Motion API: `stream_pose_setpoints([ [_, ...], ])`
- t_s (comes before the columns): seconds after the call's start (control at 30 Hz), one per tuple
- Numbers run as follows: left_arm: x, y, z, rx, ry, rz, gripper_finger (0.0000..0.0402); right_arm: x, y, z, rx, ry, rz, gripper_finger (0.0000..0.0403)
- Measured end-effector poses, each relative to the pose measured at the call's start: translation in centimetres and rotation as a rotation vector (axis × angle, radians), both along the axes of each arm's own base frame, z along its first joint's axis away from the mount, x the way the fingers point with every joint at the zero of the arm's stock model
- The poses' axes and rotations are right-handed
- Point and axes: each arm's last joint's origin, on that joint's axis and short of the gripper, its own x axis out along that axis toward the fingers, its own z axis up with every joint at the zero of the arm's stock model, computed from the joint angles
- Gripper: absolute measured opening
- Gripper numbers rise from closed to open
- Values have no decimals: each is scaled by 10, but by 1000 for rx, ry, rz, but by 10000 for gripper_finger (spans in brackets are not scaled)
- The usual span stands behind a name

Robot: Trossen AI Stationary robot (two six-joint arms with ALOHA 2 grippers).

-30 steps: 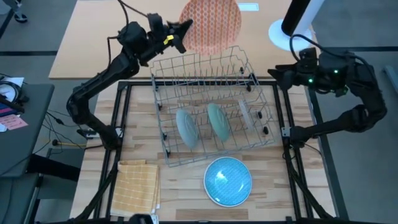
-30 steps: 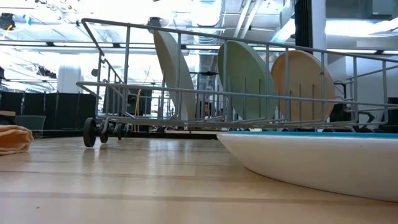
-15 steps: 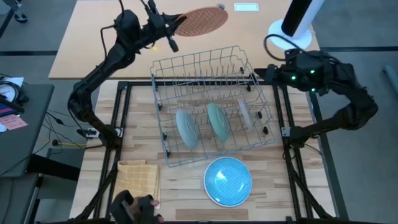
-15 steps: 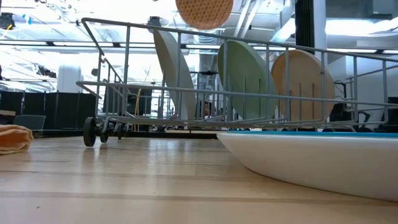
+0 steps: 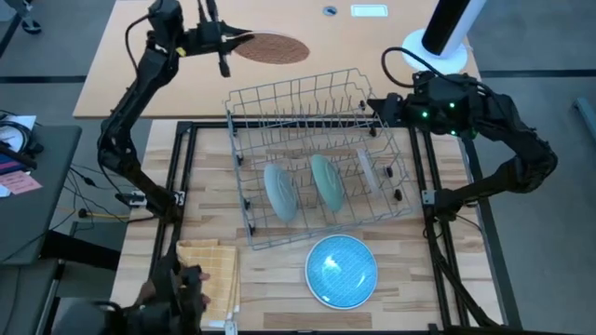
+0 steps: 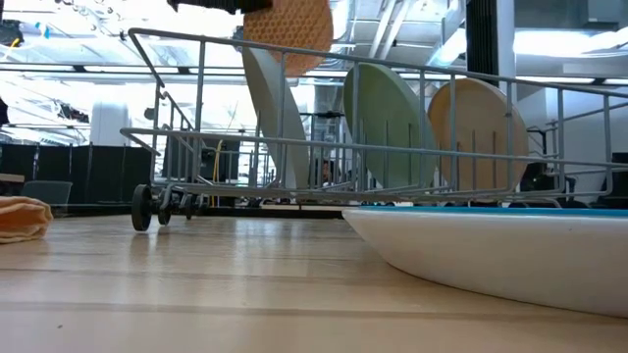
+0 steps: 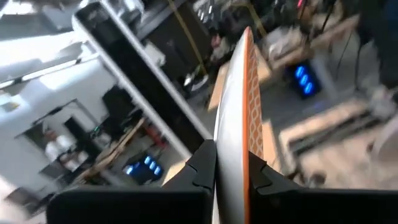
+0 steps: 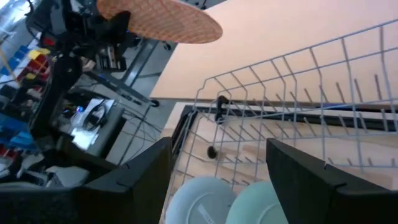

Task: Sort dishes
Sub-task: Put the orange patterned plate in the dish rack

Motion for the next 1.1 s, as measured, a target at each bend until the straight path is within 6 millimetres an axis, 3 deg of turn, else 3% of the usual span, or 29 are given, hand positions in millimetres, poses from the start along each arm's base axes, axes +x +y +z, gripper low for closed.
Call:
stream_pose_setpoints([
  [0.2, -5, 4, -15, 146, 193, 166, 15, -4, -10, 0, -18, 14, -48, 260],
  [0.4, 0, -11, -31, 362, 558, 286, 7, -5, -16, 0, -40, 36, -67, 260],
  [0.57, 4, -26, -41, 430, 761, 247, 6, -6, -17, 0, -53, 48, -65, 260],
  [0.93, 27, -61, -64, 353, 914, -36, 6, -5, -16, 0, -55, 50, -61, 260],
  [1.1, 40, -64, -73, 494, 984, -51, 14, -5, -16, 0, -60, 55, -55, 260],
])
